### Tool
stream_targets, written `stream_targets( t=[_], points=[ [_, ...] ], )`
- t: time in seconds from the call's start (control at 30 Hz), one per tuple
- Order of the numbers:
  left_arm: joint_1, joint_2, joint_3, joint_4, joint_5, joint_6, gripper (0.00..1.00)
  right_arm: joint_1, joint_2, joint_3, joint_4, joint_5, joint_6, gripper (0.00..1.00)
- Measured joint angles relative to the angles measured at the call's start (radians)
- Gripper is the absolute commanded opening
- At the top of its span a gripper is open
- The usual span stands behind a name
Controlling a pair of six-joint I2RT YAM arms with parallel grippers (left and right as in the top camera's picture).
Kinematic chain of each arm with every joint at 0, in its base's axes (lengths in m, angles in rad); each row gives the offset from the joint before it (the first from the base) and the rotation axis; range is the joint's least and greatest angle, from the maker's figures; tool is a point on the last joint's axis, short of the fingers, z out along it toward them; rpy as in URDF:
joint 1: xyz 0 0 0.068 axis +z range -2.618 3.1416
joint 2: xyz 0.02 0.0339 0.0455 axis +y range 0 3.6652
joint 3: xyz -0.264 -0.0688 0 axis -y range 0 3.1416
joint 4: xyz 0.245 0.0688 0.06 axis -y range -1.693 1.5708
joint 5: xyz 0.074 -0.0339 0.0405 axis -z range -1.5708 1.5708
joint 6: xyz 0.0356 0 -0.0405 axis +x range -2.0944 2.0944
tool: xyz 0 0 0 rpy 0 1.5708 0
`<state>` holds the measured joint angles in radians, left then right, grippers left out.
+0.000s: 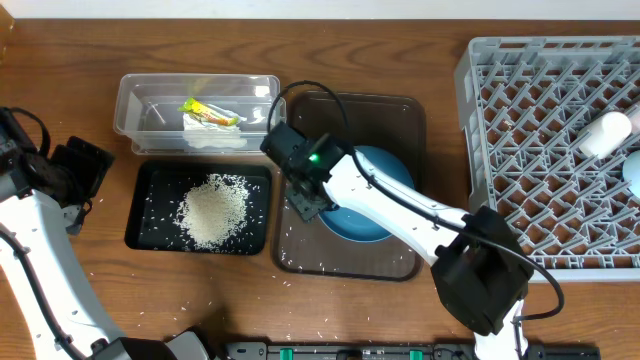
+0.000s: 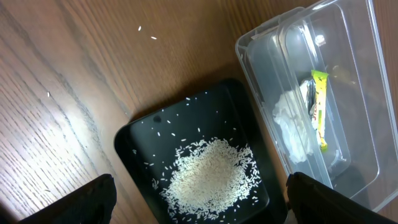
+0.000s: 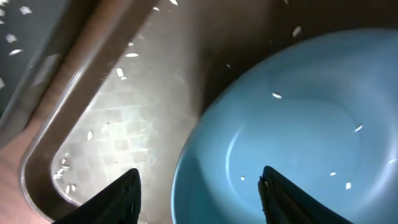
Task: Sort waste into correct bins and load items into the dishwasher rack
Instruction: 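Move the right gripper left and grasp the blue bowl rim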
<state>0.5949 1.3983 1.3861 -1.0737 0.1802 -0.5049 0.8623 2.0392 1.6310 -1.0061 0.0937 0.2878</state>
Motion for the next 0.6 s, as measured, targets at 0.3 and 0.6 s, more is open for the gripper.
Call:
stream_targets(
  t=[0.3, 0.6],
  points=[
    [0.000, 0.000, 0.000, 0.000, 0.000, 0.000, 0.90, 0.000, 0.000, -0.147, 0.110, -0.024, 0.074, 0.49],
    [0.000, 0.000, 0.000, 0.000, 0.000, 0.000, 0.91, 0.003, 0.000, -0.149, 0.115, -0.043, 0.092, 0.08]
  ],
)
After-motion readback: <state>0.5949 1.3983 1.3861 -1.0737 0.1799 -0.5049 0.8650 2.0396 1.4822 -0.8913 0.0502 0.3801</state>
